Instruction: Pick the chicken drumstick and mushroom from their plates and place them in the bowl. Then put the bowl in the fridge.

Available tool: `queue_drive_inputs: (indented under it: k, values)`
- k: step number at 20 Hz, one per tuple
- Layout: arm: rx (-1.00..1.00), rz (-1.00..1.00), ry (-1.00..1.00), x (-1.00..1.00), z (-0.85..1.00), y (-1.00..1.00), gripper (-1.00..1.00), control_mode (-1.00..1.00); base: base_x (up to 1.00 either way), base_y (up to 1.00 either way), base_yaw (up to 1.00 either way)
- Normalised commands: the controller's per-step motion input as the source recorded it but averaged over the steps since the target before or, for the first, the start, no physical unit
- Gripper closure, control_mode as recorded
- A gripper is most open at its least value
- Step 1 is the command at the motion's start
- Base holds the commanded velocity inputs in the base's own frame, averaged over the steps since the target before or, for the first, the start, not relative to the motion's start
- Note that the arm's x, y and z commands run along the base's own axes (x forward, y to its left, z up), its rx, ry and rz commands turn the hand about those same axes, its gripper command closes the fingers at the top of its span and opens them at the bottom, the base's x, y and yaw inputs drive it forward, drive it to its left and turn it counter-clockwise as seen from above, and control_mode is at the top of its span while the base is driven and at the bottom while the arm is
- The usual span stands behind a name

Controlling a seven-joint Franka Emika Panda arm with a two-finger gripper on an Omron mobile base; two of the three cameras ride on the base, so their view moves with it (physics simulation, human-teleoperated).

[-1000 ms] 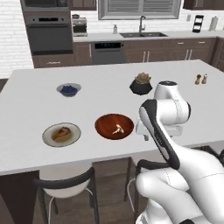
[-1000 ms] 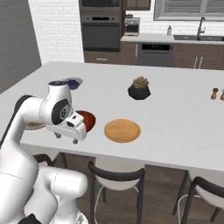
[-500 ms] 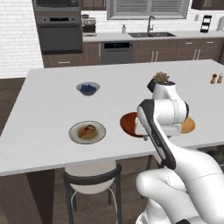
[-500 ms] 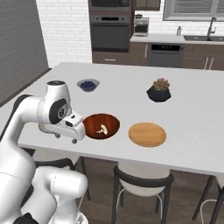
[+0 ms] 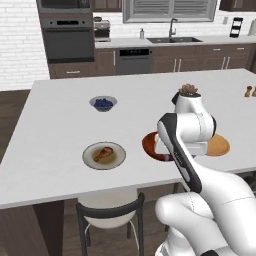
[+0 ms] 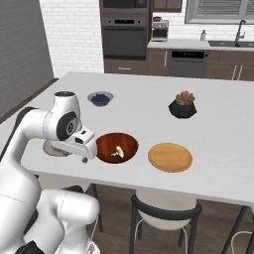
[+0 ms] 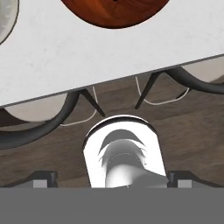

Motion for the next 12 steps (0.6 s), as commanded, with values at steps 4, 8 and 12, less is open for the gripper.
queue_drive_inputs:
  k: [4,8,12]
  values:
    - [0.0,0.0,0.0,0.0,0.0,0.0,-1.0,1.0,0.51,0.22,0.0]
    - [0.0,0.0,0.0,0.56,0.0,0.55,-1.0,-1.0,0.0,0.0,0.0]
    - [0.0,0.0,0.0,0.77,-0.01,0.97,-1.0,-1.0,0.0,0.0,0.0]
